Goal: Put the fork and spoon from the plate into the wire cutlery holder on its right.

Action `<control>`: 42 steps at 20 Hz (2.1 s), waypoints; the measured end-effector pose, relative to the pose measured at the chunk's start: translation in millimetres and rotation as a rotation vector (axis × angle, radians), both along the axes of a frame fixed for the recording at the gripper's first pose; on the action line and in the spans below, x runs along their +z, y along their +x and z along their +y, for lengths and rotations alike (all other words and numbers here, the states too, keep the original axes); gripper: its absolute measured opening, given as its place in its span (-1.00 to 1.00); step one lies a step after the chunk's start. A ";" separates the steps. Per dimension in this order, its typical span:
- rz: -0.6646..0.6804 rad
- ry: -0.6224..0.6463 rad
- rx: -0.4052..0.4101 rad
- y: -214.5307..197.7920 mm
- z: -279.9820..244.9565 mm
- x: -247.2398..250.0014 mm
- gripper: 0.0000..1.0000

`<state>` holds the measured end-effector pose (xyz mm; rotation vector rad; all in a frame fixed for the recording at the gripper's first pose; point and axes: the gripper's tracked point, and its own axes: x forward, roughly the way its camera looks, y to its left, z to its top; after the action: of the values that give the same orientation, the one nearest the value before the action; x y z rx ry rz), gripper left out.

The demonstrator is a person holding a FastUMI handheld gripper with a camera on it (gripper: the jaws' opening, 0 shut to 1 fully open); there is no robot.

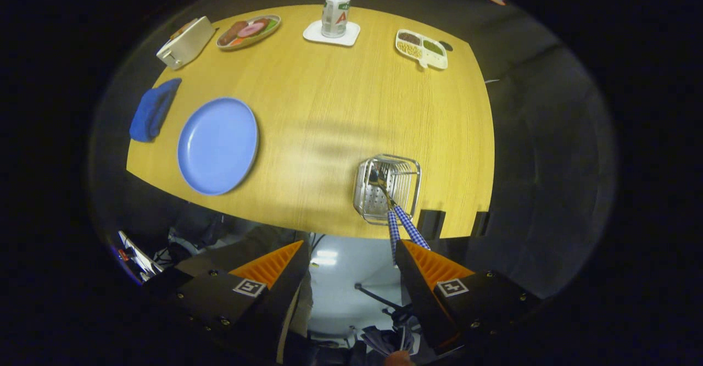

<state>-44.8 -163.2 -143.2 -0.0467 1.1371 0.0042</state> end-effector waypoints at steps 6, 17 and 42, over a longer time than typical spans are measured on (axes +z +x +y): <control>-0.450 0.032 -0.009 36.9 69.6 59.0 0.94; -1.057 0.048 -0.126 38.2 88.6 156.3 0.94; -1.461 -0.123 -0.156 11.6 139.2 228.0 0.92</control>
<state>-33.3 -23.9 84.8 -0.0537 -0.3240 -0.2084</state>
